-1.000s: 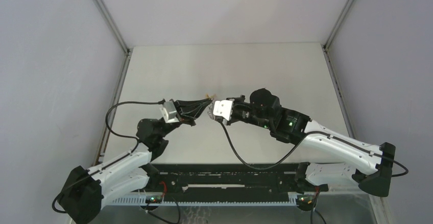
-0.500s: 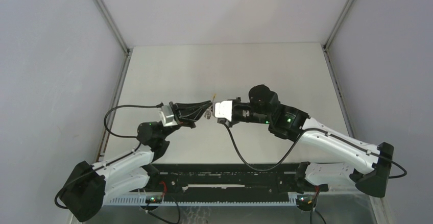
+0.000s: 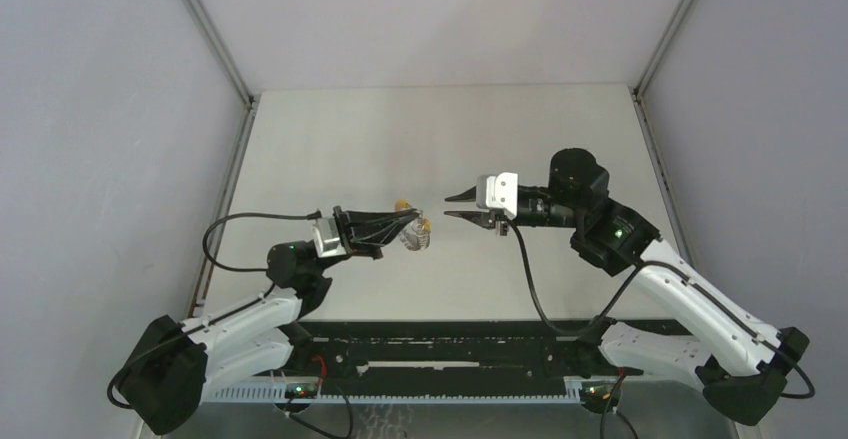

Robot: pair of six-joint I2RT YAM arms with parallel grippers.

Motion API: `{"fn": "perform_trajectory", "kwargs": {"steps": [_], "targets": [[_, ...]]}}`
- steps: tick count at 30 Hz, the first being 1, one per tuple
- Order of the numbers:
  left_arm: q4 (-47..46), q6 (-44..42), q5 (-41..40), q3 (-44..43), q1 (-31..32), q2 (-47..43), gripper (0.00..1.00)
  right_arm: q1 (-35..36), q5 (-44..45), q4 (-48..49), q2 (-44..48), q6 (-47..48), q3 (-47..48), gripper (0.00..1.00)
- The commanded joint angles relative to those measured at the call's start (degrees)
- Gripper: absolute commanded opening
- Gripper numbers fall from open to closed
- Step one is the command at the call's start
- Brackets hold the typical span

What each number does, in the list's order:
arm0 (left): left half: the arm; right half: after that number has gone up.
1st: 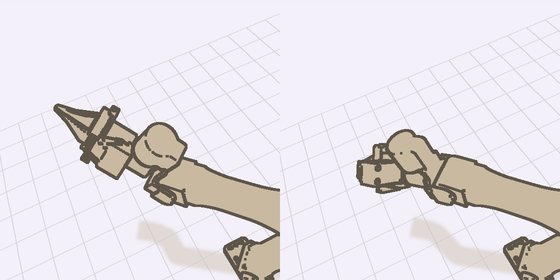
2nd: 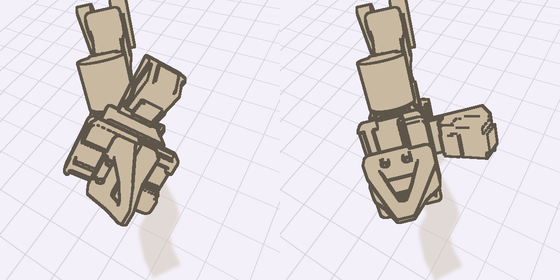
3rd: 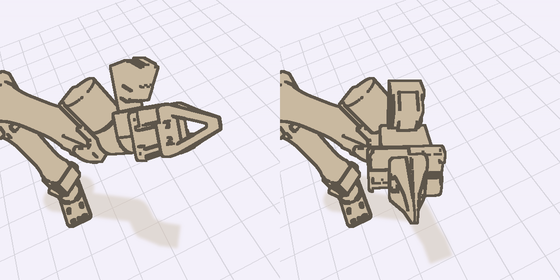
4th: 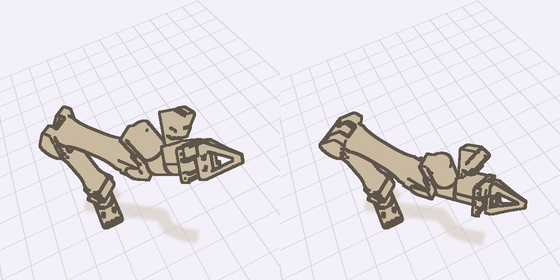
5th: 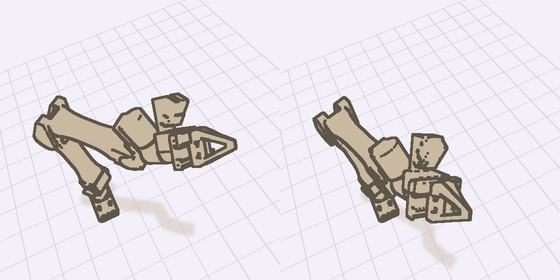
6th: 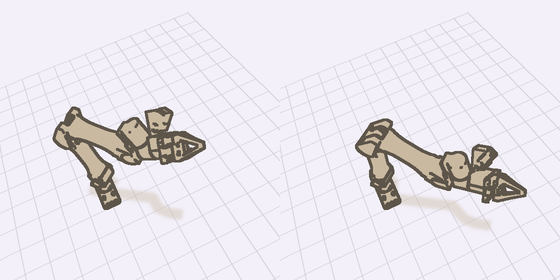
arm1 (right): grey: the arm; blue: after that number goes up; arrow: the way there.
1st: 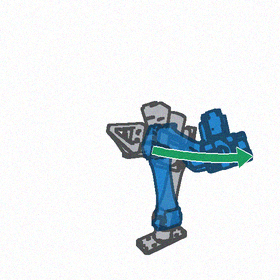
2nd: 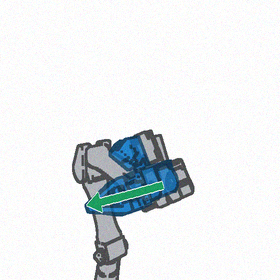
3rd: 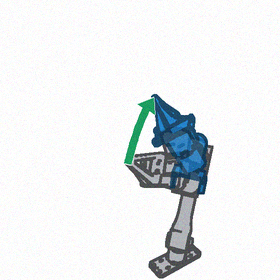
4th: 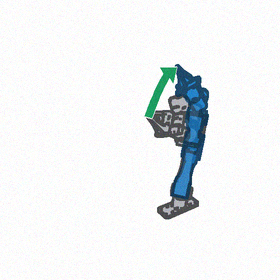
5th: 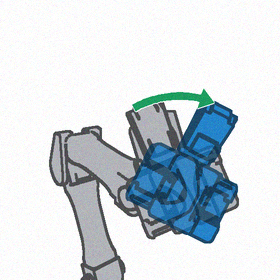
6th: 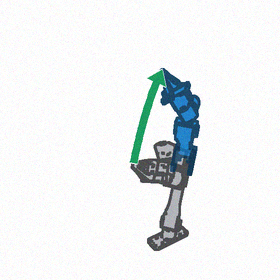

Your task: Put the keys on the keyring

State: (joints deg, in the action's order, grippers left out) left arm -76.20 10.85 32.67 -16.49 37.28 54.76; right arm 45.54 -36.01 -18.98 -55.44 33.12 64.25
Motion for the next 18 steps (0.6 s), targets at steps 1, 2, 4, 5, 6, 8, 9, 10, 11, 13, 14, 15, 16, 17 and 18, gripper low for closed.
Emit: {"fn": "perform_trajectory", "kwargs": {"steps": [1, 2, 4, 5, 6, 8, 9, 10, 11, 13, 14, 15, 16, 17, 18], "targets": [[-4.6, 0.5, 5.1, -0.5, 0.2, 0.4, 0.00, -1.7, -5.8, 4.1, -3.0, -5.3, 1.4, 0.24], [-5.2, 0.8, 5.7, -0.5, 0.2, 0.6, 0.00, -1.9, -6.8, 4.8, -3.5, -5.8, 1.4, 0.24], [-5.7, 1.1, 6.4, -0.7, 0.2, 0.7, 0.00, -2.0, -8.2, 5.9, -4.4, -6.6, 1.4, 0.24], [-5.7, 1.2, 6.7, -0.9, 0.2, 0.6, 0.00, -2.1, -8.9, 6.3, -4.9, -6.8, 1.4, 0.24], [-5.6, 1.2, 7.1, -0.9, 0.2, 0.6, 0.00, -2.1, -9.4, 6.6, -5.2, -7.0, 1.4, 0.24], [-5.6, 1.3, 7.2, -1.0, 0.2, 0.7, 0.00, -2.1, -11.0, 7.0, -5.7, -7.3, 1.4, 0.24], [-5.7, 1.3, 7.3, -1.0, 0.2, 0.6, 0.00, -2.1, -11.7, 7.0, -5.8, -7.3, 1.4, 0.24], [-5.7, 1.3, 7.4, -1.1, 0.2, 0.7, 0.00, -2.1, -12.5, 7.1, -6.0, -7.5, 1.4, 0.24], [-5.7, 1.3, 7.5, -1.2, 0.2, 0.8, 0.00, -2.1, -12.9, 7.1, -6.2, -7.6, 1.4, 0.24], [-5.7, 1.4, 7.7, -1.4, 0.2, 0.9, 0.01, -2.1, -13.6, 7.0, -6.6, -7.5, 1.4, 0.24], [-5.6, 1.5, 7.8, -1.5, 0.2, 0.9, 0.00, -2.1, -13.8, 6.9, -6.7, -7.6, 1.4, 0.23], [-5.7, 1.5, 7.7, -1.5, 0.2, 0.9, 0.00, -2.1, -14.2, 6.9, -6.9, -7.7, 1.4, 0.23], [-5.7, 1.4, 7.6, -1.6, 0.2, 1.0, 0.00, -2.1, -14.7, 6.7, -7.0, -7.6, 1.4, 0.23], [-5.7, 1.5, 7.5, -1.6, 0.2, 1.0, 0.00, -2.1, -15.0, 6.7, -7.1, -7.6, 1.4, 0.23], [-5.7, 1.5, 7.5, -1.7, 0.2, 1.0, 0.00, -2.1, -15.3, 6.7, -7.2, -7.7, 1.4, 0.23]]}}
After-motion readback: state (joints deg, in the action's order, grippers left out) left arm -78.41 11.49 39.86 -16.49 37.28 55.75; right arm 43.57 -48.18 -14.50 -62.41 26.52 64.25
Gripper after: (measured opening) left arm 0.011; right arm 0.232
